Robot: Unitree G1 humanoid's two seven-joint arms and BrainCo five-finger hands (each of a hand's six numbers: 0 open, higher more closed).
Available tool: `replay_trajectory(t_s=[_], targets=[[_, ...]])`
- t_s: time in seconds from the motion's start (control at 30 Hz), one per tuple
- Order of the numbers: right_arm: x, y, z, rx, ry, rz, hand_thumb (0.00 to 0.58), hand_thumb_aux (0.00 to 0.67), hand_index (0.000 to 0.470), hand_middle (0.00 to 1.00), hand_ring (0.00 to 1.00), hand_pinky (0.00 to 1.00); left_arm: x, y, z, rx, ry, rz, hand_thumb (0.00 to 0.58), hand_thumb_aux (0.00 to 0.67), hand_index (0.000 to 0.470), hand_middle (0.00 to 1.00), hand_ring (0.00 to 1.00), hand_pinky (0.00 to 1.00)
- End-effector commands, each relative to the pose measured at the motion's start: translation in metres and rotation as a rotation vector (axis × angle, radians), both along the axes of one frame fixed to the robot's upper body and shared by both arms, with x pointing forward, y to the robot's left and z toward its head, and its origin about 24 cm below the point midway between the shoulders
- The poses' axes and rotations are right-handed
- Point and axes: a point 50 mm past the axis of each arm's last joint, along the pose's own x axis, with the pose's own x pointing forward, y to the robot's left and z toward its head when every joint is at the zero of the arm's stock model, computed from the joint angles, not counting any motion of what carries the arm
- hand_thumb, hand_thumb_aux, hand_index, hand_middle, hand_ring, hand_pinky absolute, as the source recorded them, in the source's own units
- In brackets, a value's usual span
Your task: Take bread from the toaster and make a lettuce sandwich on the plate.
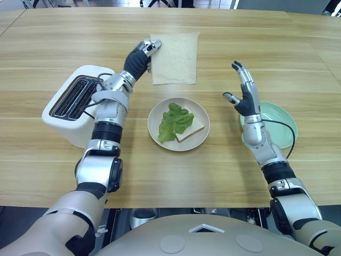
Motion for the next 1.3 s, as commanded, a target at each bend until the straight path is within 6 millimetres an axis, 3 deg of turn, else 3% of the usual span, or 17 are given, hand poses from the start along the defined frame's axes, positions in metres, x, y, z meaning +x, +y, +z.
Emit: replay_trajectory(t_s=[0.03,0.27,0.43,0.93,1.3], targets=[[-0.001,-0.006,0.001,0.008,-0.004,-0.030,0.000,0.000,0.000,0.00,0.00,0.00,0.003,-0.003,-0.022,-0.040,0.125,0.036,0.580,0.670,0.460,1.00,1.00,1.00],[-0.002,0.000,-0.001,-0.009,0.004,-0.002,0.000,0.000,0.000,0.00,0.00,0.00,-0.002,-0.014,-0.070,-0.090,0.349,0.113,0.580,0.670,0.460,1.00,1.00,1.00],[-0.002,0.009,-0.005,-0.018,0.020,0.024,0.000,0.000,0.000,0.00,0.00,0.00,-0.009,-0.016,-0.090,-0.105,0.415,0.166,0.580,0.670,0.460,1.00,1.00,1.00],[-0.020,0.057,-0.048,-0.254,0.213,0.290,0.000,0.000,0.000,0.00,0.00,0.00,-0.021,-0.021,-0.105,-0.080,0.429,0.193,0.580,0.670,0.460,1.00,1.00,1.00],[-0.024,0.065,-0.058,-0.295,0.250,0.312,0.000,0.000,0.000,0.00,0.00,0.00,-0.028,-0.017,-0.102,0.061,0.301,0.221,0.580,0.670,0.460,1.00,1.00,1.00]])
